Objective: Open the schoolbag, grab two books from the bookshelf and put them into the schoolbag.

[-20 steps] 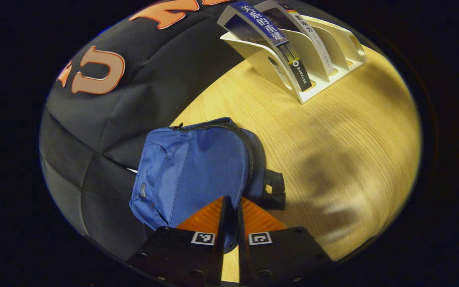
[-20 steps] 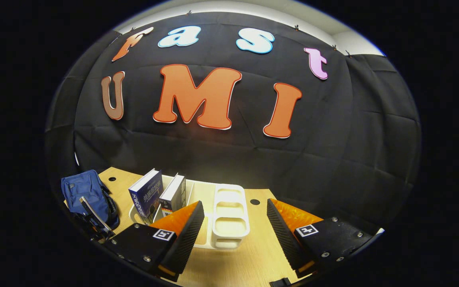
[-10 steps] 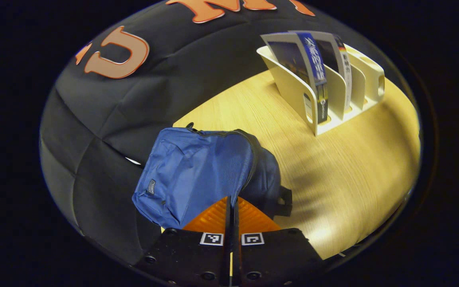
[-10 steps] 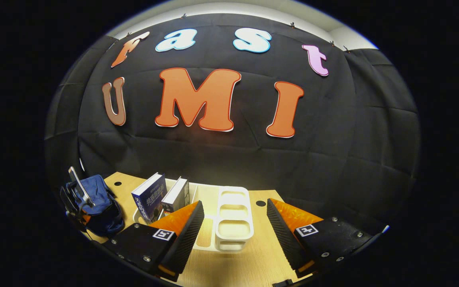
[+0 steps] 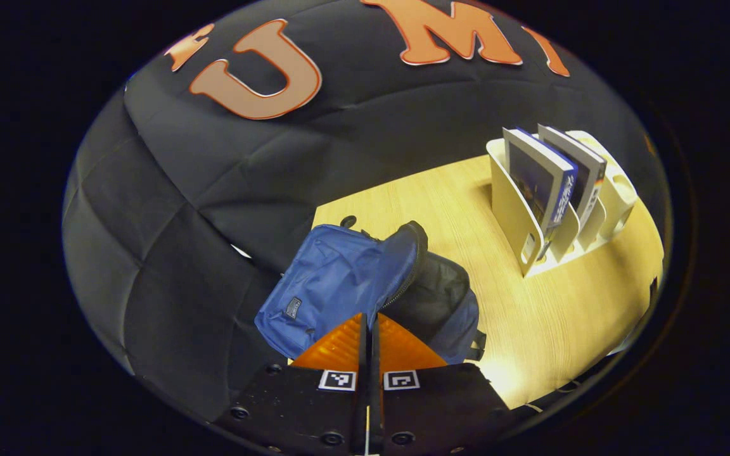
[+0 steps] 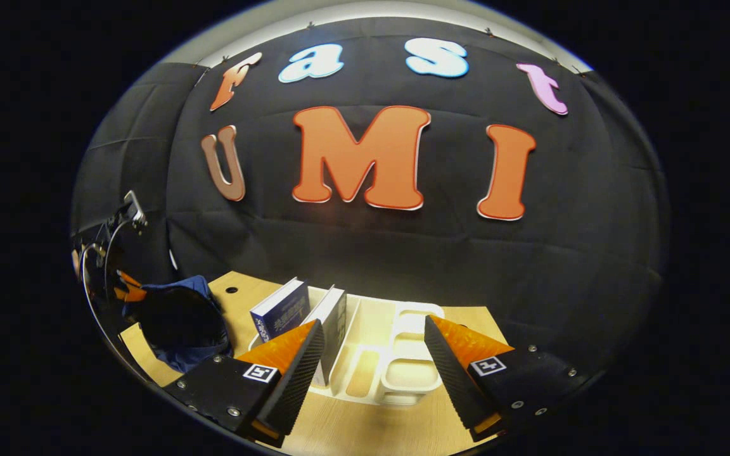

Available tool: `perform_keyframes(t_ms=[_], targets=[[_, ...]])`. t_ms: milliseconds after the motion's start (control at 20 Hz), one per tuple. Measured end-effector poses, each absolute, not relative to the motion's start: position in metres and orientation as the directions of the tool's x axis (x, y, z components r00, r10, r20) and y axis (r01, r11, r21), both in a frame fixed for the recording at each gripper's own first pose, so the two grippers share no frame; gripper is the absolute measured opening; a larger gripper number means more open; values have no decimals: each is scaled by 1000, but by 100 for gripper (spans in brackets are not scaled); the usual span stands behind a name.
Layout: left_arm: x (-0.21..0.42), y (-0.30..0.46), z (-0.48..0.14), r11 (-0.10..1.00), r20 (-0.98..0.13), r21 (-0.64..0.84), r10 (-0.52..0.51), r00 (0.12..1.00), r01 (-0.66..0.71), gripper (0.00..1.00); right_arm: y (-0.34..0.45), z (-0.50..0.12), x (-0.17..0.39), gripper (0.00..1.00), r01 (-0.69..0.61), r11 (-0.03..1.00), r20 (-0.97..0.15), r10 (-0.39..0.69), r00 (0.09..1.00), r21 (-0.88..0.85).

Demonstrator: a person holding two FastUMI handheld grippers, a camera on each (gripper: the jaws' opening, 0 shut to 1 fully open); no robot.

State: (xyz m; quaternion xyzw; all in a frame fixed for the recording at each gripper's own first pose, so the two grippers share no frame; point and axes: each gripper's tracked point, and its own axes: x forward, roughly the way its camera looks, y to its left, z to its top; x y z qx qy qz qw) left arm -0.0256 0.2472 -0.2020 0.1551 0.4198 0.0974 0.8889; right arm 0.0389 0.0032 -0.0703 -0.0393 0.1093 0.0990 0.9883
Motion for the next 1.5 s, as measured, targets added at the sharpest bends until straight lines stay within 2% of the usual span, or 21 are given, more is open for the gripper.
perform_keyframes(t_ms=[450, 650, 900, 1000, 1100, 1300, 1500], targets=[[-5, 274, -173, 987, -782, 153, 96, 615, 40, 2, 125, -76, 70, 95, -299, 954, -424, 286, 859, 37], [8, 290, -161, 988, -772, 115, 23, 635, 104, 2, 157, -92, 106, 95, -237, 971, -561, 198, 804, 3], [15, 293, -158, 979, -755, 76, -68, 653, 190, 2, 197, -126, 128, 95, -164, 975, -743, 223, 631, 152], [15, 297, -158, 976, -747, 58, -99, 658, 212, 2, 194, -134, 144, 94, -118, 986, -771, 168, 614, 121], [16, 300, -160, 974, -739, 34, -127, 662, 225, 2, 190, -139, 158, 93, -90, 993, -785, 113, 609, 73], [17, 308, -167, 973, -730, -12, -166, 663, 231, 2, 199, -149, 170, 88, -60, 995, -832, 104, 544, 85], [14, 311, -172, 971, -727, -53, -198, 657, 233, 2, 197, -161, 180, 74, -54, 998, -871, 58, 488, 36]])
